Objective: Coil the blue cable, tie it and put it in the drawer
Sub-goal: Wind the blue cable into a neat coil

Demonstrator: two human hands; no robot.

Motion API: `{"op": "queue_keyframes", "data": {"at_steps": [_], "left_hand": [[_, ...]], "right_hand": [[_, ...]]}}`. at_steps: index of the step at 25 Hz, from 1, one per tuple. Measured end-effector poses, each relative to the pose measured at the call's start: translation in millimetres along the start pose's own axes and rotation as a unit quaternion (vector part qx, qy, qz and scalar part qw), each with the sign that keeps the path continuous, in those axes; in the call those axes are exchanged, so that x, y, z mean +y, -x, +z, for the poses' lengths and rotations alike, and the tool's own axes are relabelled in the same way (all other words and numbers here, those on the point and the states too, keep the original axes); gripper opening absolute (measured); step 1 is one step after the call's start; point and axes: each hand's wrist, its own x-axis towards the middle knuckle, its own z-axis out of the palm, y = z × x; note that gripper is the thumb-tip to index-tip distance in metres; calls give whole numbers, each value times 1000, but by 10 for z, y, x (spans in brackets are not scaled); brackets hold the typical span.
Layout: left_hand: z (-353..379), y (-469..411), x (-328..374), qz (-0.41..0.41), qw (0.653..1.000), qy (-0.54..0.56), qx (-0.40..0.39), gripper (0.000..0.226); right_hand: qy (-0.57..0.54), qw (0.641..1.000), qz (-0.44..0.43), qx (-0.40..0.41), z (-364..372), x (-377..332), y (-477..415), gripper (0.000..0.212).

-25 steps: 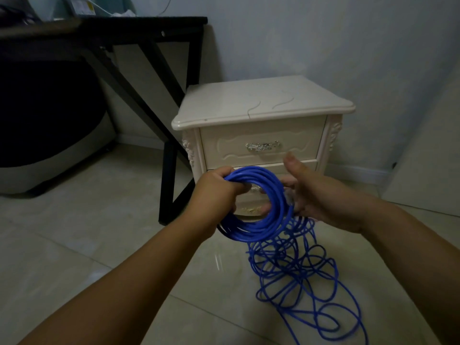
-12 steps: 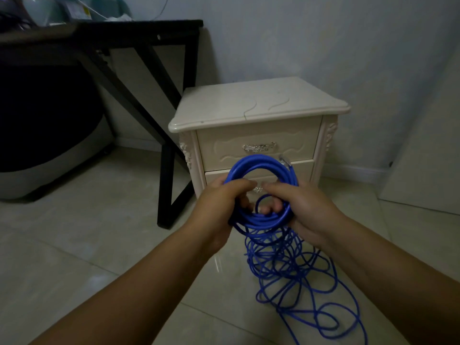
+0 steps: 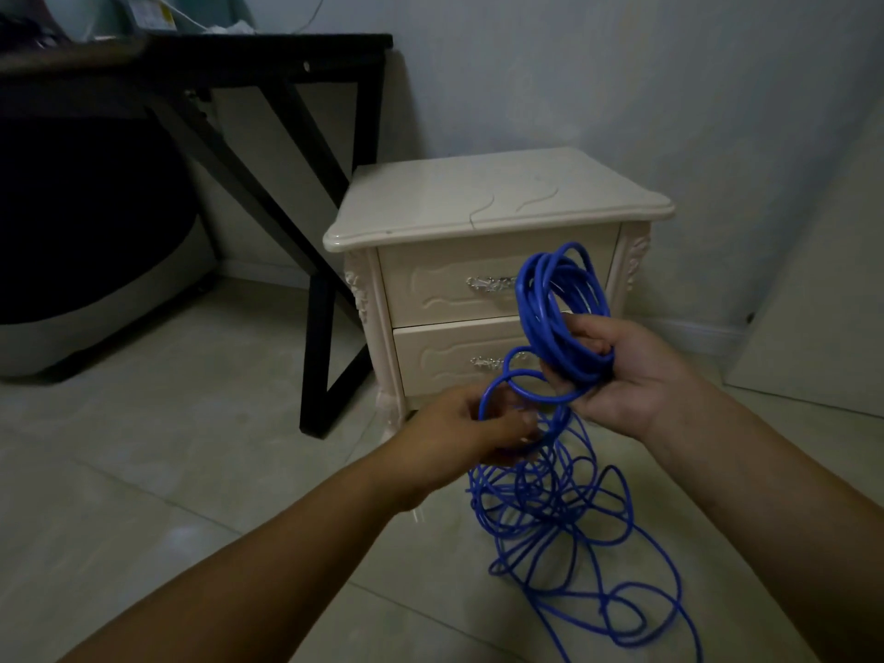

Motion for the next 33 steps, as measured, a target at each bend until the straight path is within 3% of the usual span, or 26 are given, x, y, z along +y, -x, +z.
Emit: {"op": "queue_keyframes", "data": {"at_steps": [4, 7, 10, 14, 17, 19, 21, 24, 26, 30, 32, 33], "left_hand": [[30, -35, 87, 17, 994, 48, 92, 29], [-65, -56, 176, 22, 979, 154, 129, 29], [-193, -21, 254, -19, 934, 340, 113, 29], [-309, 89, 310, -40, 884, 466, 19, 28], [-248, 111, 319, 9, 926, 376, 35, 37], [-232, 128, 312, 51, 971, 223, 63, 39], [-245, 137, 299, 79, 993, 67, 60, 53], [-180, 132, 275, 114, 991, -71, 15, 60], [-138, 112, 267, 145, 980, -136, 18, 52], [-169, 65, 195, 114, 973, -200, 32, 64], [-143, 45, 169, 112, 965, -238, 15, 55], [-122, 36, 166, 120, 958, -258, 14, 50]], "right_hand": [[-1, 1000, -23, 11, -2, -55, 52, 17], [71, 986, -143, 48, -9, -62, 104, 23], [264, 904, -320, 101, -50, -33, 163, 25], [470, 765, -414, 152, -83, -3, 269, 21], [544, 704, -432, 150, -50, 78, 323, 26], [562, 702, -416, 132, -48, 141, 312, 25], [576, 723, -367, 108, -38, 211, 294, 20], [652, 701, -287, 49, -33, 335, 253, 19], [719, 649, -247, 21, -3, 410, 253, 17], [800, 552, -234, -24, 23, 494, 202, 13], [799, 561, -215, -19, 21, 513, 163, 16], [772, 598, -214, -3, 28, 528, 160, 15]]}}
